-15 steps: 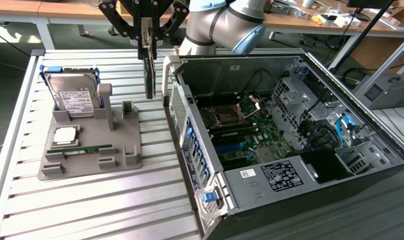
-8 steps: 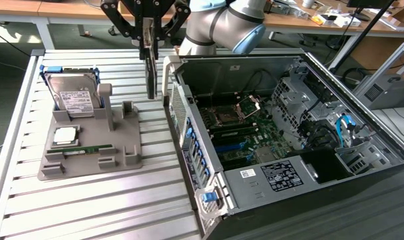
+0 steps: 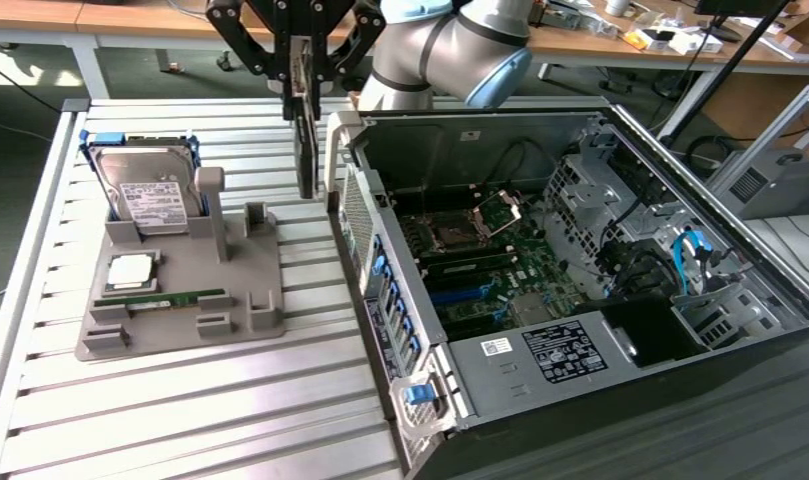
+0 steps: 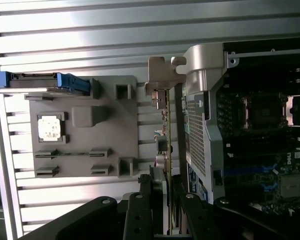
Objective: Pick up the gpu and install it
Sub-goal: 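Pick up the gpu and move the gpu toward the slot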
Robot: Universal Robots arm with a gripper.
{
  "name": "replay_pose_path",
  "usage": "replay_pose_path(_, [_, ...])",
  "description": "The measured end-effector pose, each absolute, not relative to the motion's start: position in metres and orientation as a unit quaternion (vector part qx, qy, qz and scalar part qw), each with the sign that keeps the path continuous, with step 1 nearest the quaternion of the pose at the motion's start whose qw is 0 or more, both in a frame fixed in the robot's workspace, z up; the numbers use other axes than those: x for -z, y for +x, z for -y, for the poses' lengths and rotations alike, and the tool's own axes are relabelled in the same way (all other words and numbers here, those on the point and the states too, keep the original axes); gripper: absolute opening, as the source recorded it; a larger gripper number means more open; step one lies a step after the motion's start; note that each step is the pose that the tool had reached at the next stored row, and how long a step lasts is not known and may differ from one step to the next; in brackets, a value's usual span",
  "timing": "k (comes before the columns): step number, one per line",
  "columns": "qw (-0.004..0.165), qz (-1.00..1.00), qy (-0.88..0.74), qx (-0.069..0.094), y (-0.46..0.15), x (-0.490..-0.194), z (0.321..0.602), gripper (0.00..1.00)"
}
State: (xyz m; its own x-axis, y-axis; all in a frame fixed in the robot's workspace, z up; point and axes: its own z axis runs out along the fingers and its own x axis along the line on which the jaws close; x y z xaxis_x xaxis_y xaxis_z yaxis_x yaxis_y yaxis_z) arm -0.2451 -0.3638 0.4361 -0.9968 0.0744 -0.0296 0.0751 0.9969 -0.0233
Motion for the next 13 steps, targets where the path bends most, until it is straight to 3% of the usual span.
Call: replay_pose_path(13, [0.014,-0.999,0.037,0.016,-0.2409,-0.436,0.3638,0.27])
